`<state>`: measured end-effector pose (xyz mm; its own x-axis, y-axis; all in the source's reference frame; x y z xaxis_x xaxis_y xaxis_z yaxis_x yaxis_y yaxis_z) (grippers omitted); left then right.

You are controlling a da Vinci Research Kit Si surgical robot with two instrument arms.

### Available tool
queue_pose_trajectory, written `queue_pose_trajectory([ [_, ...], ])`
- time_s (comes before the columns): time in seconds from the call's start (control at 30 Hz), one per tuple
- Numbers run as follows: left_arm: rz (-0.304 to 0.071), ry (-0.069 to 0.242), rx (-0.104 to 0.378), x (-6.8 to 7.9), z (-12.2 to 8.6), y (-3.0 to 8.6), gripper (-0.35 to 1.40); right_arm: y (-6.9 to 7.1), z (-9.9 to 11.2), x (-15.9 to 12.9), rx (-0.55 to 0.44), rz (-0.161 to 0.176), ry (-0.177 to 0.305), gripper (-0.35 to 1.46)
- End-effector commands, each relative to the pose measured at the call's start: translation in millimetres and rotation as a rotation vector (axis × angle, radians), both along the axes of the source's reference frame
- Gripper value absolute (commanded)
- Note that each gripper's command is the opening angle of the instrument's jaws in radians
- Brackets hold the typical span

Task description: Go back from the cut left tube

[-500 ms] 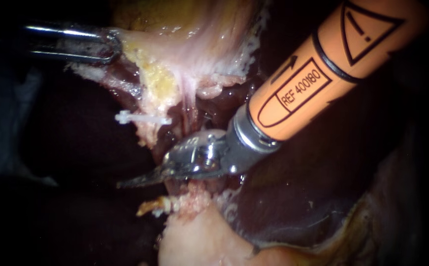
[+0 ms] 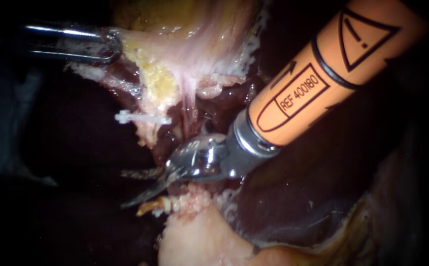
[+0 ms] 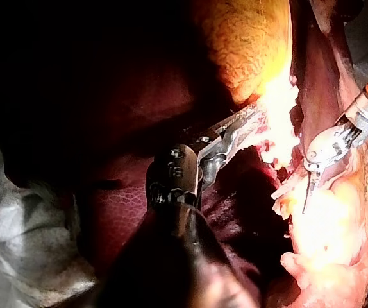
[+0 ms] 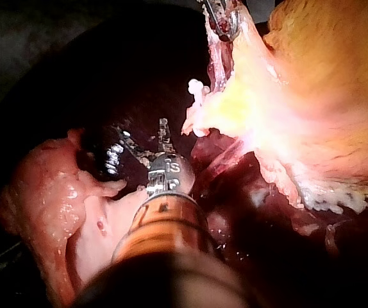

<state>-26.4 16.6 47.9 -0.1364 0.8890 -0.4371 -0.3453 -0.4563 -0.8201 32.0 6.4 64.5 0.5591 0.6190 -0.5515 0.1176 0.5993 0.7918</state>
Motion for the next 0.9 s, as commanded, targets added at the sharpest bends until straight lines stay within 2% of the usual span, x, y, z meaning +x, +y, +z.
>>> queue_pose_trajectory([
  [0.03, 0.000, 0.000, 0.000, 0.0, 0.0, 0.0, -0.35, 0.0, 0.0, 0.1, 0.006, 0.006, 0.003, 1.06],
  [0.3, 0.000, 0.000, 0.000, 0.0, 0.1, 0.0, -0.35, -0.2, -0.1, -0.3, 0.008, 0.021, 0.007, 1.19],
  [0.4, 0.000, 0.000, 0.000, 0.0, 0.1, 0.0, -0.35, -0.4, -0.3, -1.4, -0.021, 0.065, -0.012, 1.23],
  [0.53, 0.001, 0.000, 0.000, 0.1, 0.2, 0.1, -0.35, -0.6, -1.1, -3.9, -0.183, 0.141, -0.017, 1.36],
  [0.6, 0.001, -0.001, 0.000, 0.2, 0.2, 0.1, -0.35, -0.5, -1.6, -5.2, -0.294, 0.193, -0.038, 1.41],
  [0.63, 0.001, -0.001, 0.000, 0.2, 0.2, 0.1, -0.35, -0.5, -1.8, -5.7, -0.328, 0.205, -0.046, 1.43],
  [0.73, 0.002, -0.001, 0.000, 0.3, 0.2, 0.1, -0.35, -0.1, -2.6, -7.8, -0.444, 0.205, -0.051, 1.43],
  [0.9, 0.002, -0.001, 0.000, 0.3, 0.2, 0.1, -0.35, 1.0, -4.2, -11.5, -0.535, 0.175, -0.041, 1.43],
])
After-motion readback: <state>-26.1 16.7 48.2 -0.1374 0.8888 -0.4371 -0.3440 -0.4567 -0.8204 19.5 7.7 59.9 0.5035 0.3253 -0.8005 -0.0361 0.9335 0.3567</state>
